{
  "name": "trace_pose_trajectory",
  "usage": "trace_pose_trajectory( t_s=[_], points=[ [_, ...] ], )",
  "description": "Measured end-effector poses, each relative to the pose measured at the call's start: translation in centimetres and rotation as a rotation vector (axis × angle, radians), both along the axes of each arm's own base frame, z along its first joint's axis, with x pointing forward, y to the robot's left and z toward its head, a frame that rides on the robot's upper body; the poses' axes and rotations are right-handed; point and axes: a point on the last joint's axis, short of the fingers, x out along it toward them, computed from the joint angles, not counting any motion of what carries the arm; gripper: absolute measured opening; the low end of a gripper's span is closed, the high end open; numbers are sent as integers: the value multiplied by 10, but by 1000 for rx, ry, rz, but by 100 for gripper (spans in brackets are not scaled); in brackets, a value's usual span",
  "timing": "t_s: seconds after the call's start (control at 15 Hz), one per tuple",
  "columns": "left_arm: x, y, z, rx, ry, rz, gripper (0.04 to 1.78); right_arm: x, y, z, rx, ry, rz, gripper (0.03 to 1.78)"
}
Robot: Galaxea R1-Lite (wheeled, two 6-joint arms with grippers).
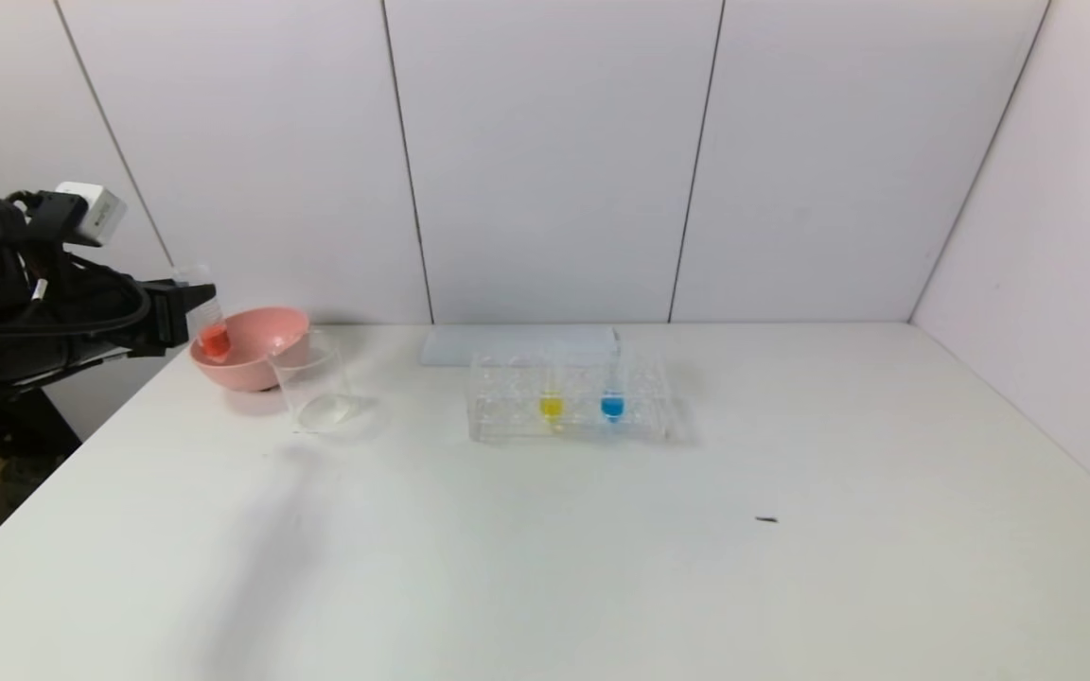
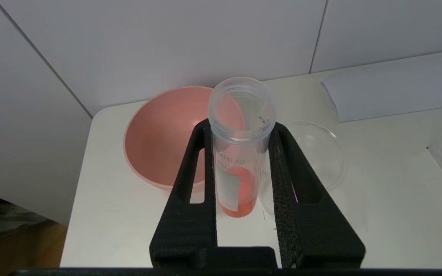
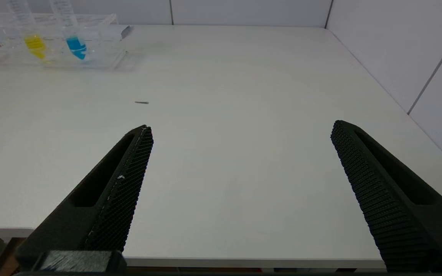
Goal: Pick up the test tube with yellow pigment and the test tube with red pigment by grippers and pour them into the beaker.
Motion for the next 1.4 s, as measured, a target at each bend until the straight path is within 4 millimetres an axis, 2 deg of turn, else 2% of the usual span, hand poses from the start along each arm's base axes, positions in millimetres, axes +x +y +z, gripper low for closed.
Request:
trace_pose_trajectory(
  t_s=[1.4],
  points=[
    [-1,5,-2,62,0,-37,44,0,0,0,0,0,0,170]
  ],
)
